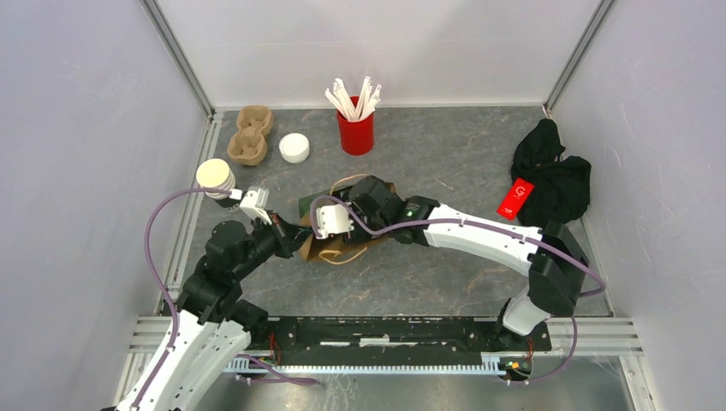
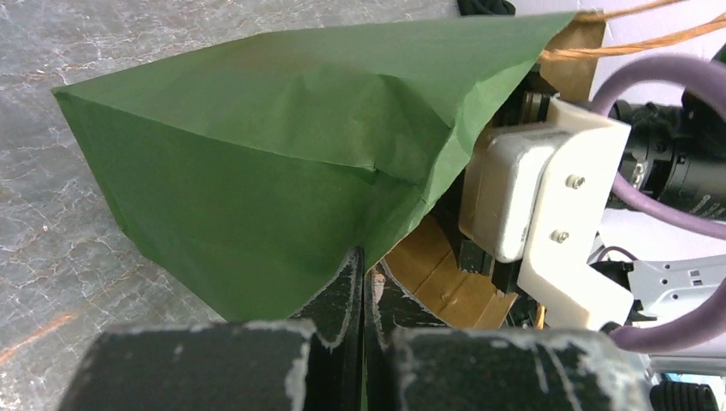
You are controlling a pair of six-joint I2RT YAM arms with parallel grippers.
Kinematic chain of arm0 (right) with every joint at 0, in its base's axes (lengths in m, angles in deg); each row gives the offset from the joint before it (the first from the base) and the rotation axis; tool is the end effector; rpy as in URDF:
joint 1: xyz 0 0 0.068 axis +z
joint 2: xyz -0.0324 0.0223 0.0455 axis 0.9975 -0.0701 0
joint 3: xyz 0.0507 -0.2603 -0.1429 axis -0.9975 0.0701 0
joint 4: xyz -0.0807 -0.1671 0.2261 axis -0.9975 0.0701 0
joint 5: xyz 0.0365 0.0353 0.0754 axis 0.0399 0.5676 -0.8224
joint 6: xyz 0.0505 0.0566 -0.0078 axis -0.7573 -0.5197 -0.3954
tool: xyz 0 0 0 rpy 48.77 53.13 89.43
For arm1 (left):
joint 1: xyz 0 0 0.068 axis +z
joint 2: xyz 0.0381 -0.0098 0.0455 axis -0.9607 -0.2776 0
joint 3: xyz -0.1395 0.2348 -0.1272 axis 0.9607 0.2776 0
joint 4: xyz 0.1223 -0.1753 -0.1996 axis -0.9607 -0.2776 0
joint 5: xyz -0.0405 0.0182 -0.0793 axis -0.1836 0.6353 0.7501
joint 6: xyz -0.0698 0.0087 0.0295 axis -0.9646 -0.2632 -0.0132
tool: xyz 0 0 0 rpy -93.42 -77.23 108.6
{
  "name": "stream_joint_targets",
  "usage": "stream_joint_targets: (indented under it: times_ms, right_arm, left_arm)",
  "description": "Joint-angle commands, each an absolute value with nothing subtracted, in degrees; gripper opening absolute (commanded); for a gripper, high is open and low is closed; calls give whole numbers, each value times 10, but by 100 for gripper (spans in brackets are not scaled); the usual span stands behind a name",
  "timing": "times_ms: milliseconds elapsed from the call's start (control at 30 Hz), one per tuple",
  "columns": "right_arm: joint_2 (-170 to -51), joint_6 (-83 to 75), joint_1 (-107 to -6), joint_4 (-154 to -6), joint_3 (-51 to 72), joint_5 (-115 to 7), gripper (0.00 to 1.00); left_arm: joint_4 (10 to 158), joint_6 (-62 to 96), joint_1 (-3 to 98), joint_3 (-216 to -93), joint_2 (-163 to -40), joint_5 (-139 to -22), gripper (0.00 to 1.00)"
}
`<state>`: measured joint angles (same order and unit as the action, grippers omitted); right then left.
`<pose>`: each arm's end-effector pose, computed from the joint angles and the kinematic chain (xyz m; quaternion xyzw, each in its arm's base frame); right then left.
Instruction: Pack the takeout coffee
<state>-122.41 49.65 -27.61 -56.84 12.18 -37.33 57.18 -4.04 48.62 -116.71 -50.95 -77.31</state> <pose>0.2282 0.3519 0.2762 -0.7076 0.5804 -0.0283 0.4020 0.1320 -0.0766 0.3041 0.0093 0.7951 -0.3614 0.4870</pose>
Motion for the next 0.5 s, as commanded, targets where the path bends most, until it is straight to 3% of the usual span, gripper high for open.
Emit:
stream_joint_targets:
  times_ms: [0,467]
  right_arm:
    - [-1189,490,-272,-604,163,-345,41]
    - [-1215,506,-289,-672,208,-363,40]
  left_arm:
    - [557,-79,484,-1174,-498,-767,2]
    - [530,-92,483,-1184,-513,-790,2]
